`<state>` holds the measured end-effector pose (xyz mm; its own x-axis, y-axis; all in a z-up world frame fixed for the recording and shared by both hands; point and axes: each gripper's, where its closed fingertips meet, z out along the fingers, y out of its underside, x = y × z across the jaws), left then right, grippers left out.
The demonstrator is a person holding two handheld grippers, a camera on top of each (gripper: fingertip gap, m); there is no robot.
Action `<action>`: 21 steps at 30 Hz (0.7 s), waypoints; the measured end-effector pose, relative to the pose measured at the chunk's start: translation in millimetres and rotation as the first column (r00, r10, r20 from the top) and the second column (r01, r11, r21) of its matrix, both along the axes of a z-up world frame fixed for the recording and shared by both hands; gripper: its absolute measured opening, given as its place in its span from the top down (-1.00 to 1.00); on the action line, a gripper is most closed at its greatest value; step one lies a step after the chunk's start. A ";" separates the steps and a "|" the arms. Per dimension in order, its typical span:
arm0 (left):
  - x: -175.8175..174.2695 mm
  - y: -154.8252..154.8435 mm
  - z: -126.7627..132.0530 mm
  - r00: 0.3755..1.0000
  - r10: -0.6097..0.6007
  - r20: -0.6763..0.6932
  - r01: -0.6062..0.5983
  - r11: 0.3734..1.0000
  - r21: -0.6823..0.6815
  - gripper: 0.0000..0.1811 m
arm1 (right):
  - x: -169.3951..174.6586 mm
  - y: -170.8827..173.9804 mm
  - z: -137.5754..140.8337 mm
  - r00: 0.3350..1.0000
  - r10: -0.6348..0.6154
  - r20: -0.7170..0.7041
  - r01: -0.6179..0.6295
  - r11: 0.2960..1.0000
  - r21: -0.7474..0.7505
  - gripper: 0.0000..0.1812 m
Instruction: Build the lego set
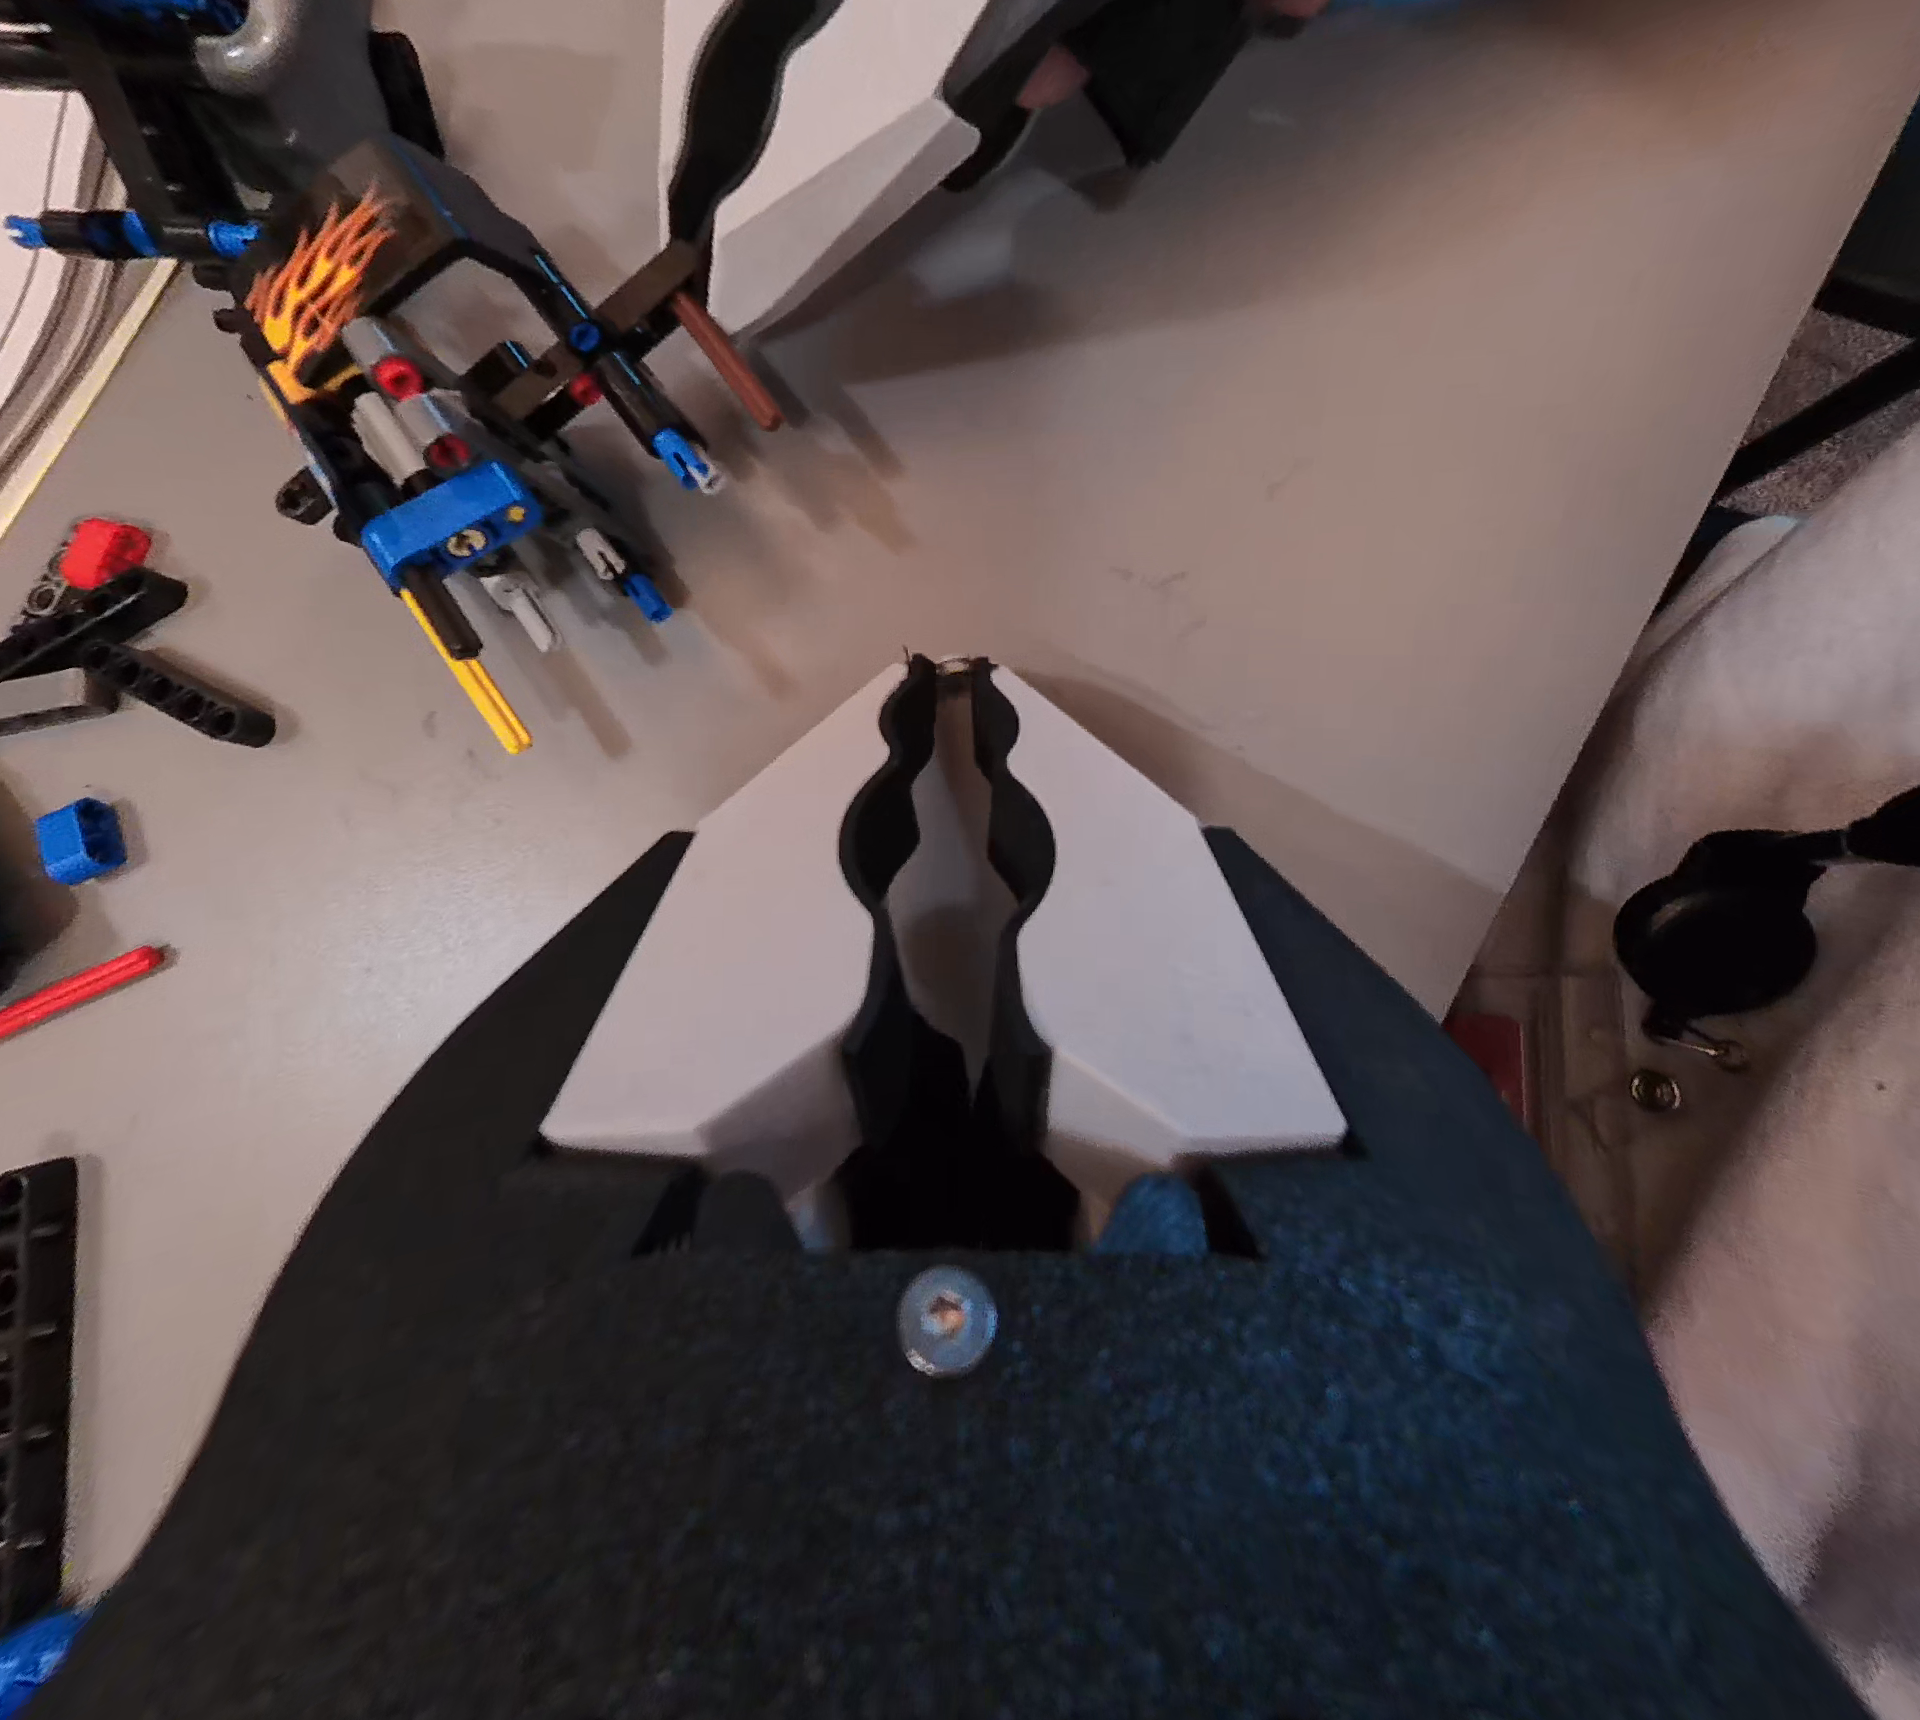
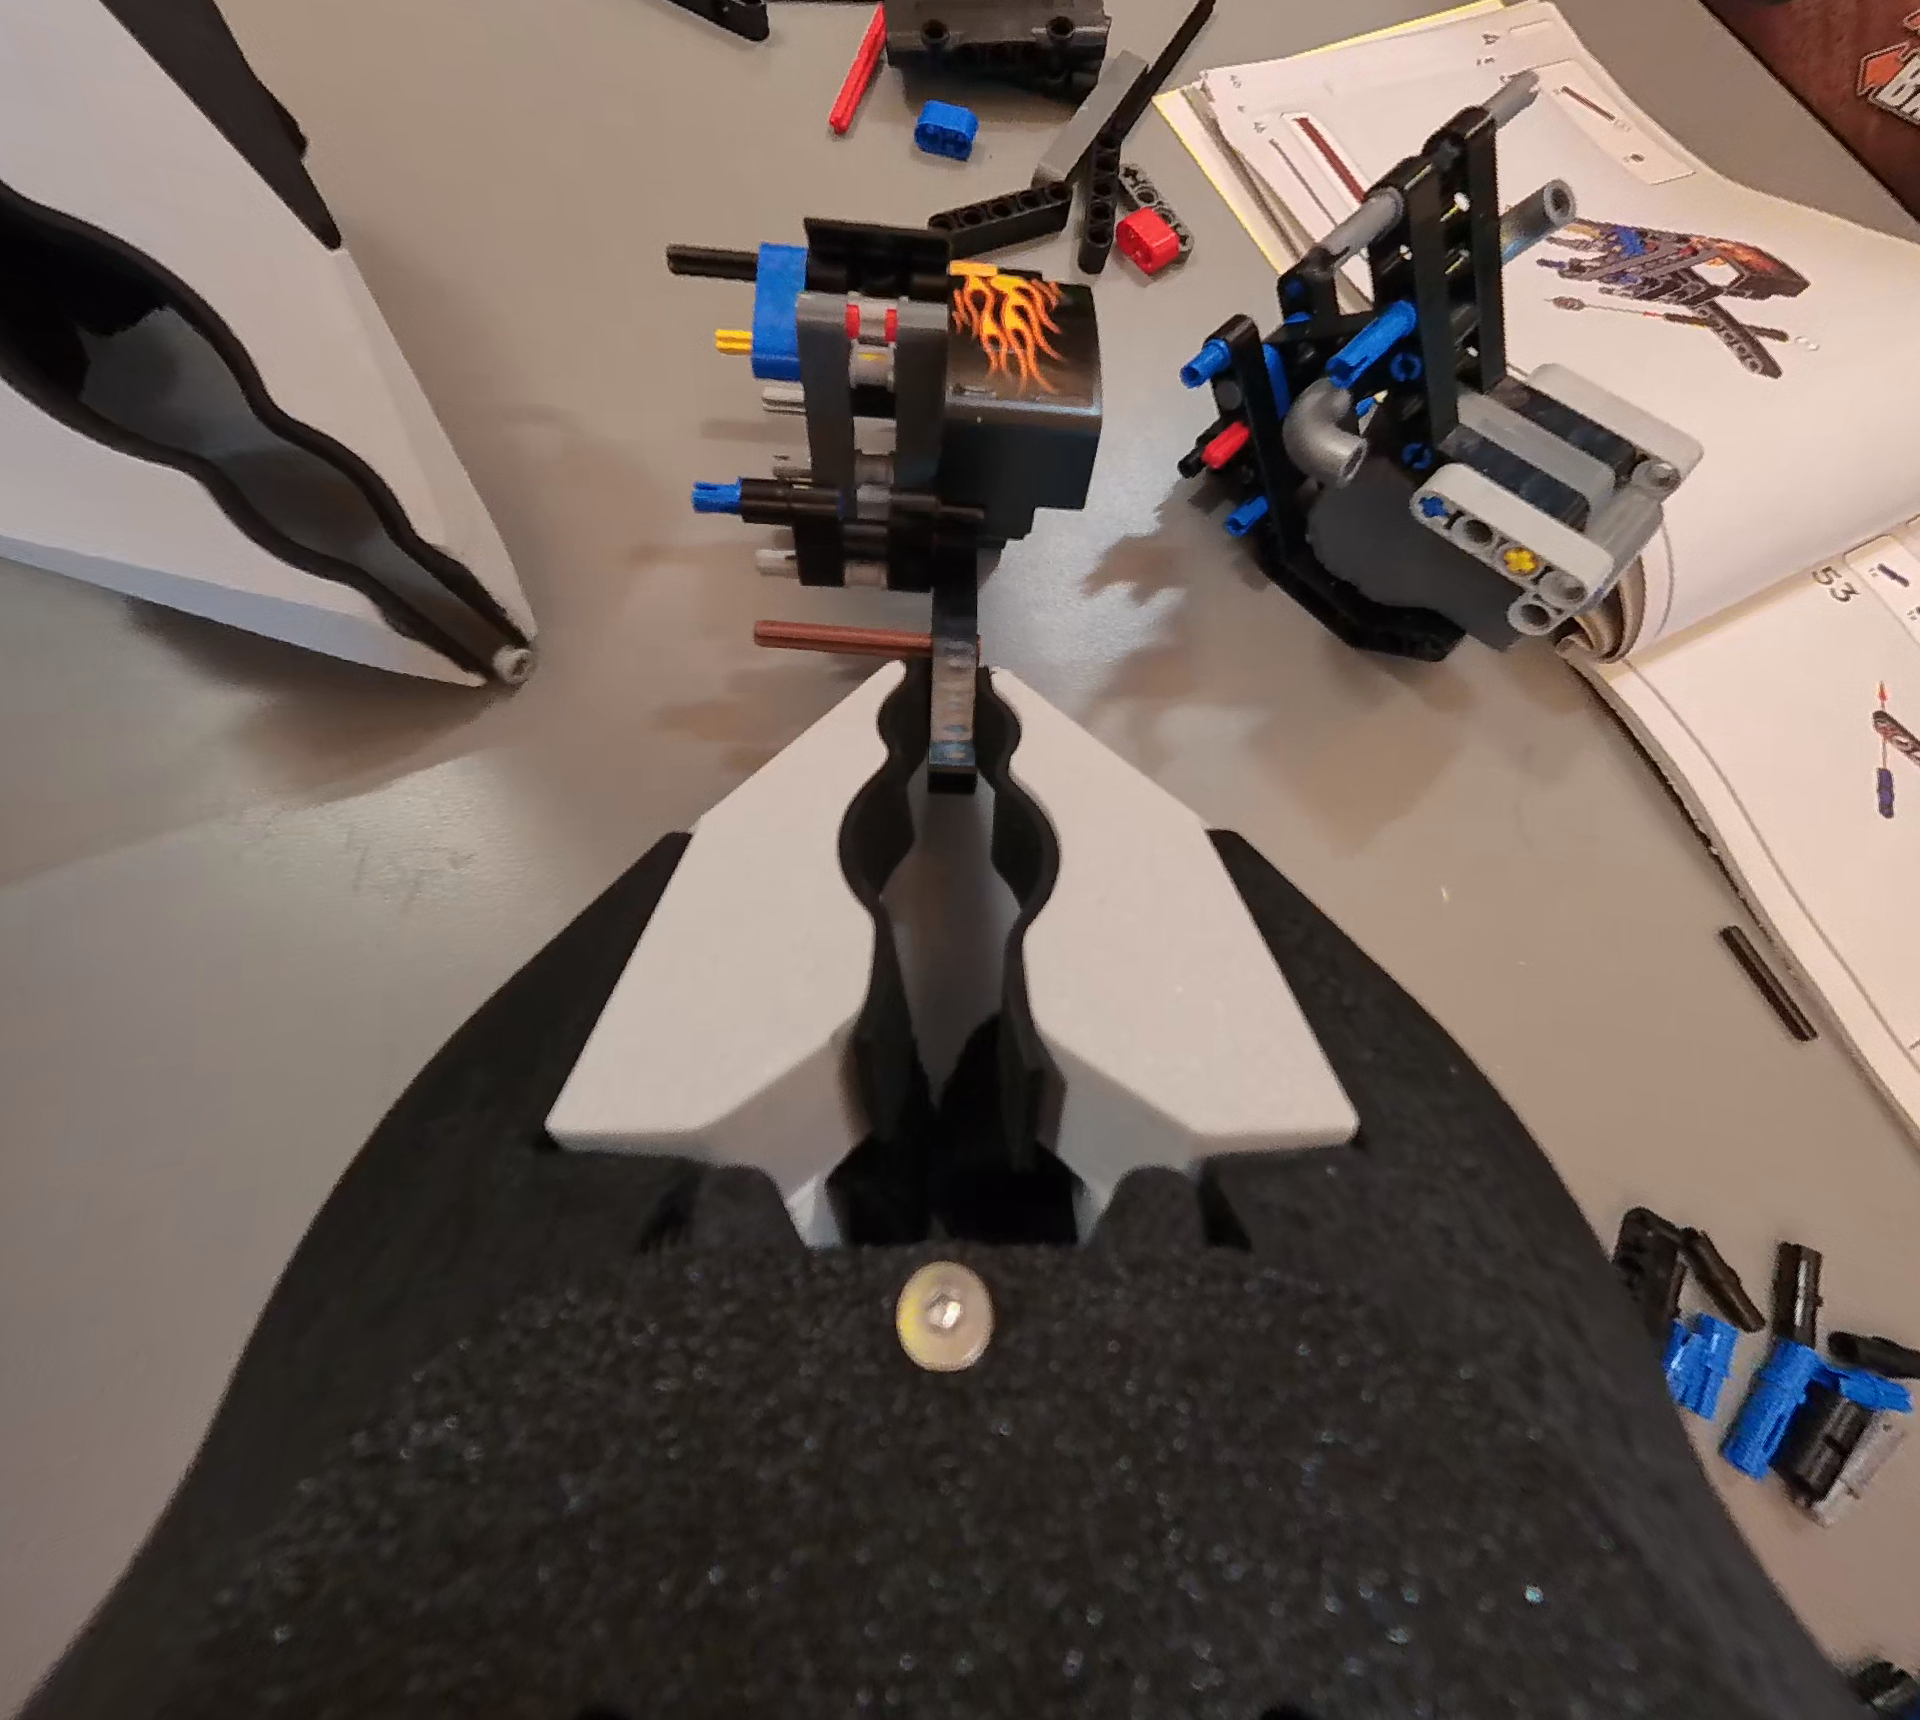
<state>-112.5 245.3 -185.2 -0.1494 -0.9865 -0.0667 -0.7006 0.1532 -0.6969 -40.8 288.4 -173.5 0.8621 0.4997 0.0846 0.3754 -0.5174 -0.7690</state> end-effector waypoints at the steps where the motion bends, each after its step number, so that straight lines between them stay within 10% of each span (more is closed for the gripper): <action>1: 1.9 1.5 1.1 1.000 0.022 0.017 -0.022 1.000 -0.011 0.95 | -0.2 0.0 0.3 1.000 0.000 0.001 0.000 1.000 0.002 0.92; 10: 25.8 13.8 54.7 0.861 0.398 0.316 -0.247 0.872 -0.423 1.00 | -7.9 2.4 36.7 0.999 -0.038 0.026 0.033 0.984 0.173 0.92; 21: 16.6 -8.7 48.3 0.916 0.285 0.282 -0.180 0.921 -0.347 0.97 | 19.5 11.2 38.9 0.996 -0.092 -0.010 0.092 0.976 0.197 0.93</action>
